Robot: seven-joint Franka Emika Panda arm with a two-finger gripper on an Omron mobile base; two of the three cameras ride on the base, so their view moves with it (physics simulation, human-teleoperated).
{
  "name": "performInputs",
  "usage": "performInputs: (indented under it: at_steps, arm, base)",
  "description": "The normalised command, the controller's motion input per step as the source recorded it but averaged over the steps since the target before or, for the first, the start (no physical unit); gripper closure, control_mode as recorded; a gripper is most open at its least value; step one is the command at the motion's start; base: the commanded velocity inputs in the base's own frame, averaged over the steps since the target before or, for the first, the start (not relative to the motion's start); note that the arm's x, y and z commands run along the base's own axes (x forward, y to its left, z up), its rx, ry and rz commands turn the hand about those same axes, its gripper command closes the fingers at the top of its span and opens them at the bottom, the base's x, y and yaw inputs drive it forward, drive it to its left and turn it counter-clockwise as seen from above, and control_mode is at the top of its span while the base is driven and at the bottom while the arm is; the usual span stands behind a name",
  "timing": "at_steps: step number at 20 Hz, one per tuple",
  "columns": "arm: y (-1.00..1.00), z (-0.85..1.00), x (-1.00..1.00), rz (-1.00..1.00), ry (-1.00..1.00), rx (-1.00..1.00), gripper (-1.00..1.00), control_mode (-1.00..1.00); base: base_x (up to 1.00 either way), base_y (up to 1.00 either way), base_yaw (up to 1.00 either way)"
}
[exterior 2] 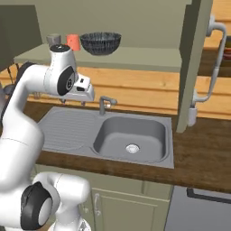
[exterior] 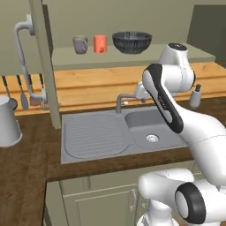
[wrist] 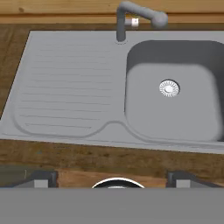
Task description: Gather all objects into one cabinet and sort the glasses and bowls to opposite sides.
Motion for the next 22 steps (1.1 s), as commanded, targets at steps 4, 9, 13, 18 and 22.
performInputs:
  at_steps: [4,9,13,18,22]
  arm:
    - [0.00,0.00,0.00,0.00,0.00,0.00,-1.00,1.00]
    - [0.00,0.00,0.00,0.00,0.00,0.00,-1.00,1.00]
    - [0.00,0.00,0.00,0.00,0.00,0.00,-1.00,1.00]
    - [0.00,0.00,0.00,0.00,0.00,0.00,-1.00,1.00]
    - [0.00,0.00,0.00,0.00,0.00,0.00,-1.00,1.00]
  base:
    - [-0.86,0.10,0.05]
    - [-0.91,0.07,0.19]
    - [-0.87,0.05,0.37]
    - [-0.77,0.08,0.46]
    - [-0.69,0.13,0.49]
